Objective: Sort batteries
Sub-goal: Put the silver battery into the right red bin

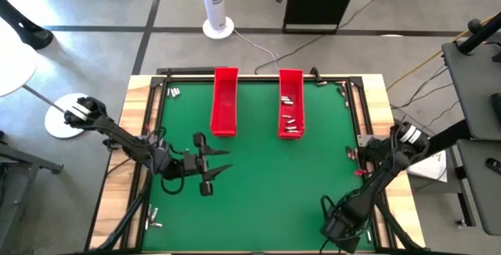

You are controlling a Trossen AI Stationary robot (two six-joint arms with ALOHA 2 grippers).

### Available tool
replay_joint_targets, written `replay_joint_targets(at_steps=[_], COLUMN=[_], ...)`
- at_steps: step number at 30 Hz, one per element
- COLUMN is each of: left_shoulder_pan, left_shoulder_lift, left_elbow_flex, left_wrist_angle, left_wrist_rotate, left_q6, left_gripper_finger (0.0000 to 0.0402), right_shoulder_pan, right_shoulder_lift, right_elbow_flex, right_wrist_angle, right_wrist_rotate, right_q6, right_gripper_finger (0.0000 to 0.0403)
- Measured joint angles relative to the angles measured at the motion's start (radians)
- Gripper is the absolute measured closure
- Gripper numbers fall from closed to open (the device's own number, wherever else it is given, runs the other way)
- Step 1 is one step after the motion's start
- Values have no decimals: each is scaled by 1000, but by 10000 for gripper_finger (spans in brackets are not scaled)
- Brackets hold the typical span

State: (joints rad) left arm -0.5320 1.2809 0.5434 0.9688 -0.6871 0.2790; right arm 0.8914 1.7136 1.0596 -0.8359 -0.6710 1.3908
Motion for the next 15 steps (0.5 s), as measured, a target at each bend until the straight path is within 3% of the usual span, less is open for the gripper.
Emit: replay_joint_targets(at_steps=[10, 15], left_shoulder_pan=[2, 4], left_shoulder_lift=[11, 11], left_elbow_flex=[0, 0], left_wrist_angle=[14, 19], left_wrist_rotate=[-1, -1], left_q6=[26, 26], left_gripper_finger=[244, 244], right_shoulder_pan=[113, 155], right_shoulder_lift=[4, 4], right_elbow_flex=[-36, -29], right_wrist_angle=[14, 23], right_wrist_rotate=[-3, 0], right_q6=[1, 10], right_gripper_finger=[163, 144])
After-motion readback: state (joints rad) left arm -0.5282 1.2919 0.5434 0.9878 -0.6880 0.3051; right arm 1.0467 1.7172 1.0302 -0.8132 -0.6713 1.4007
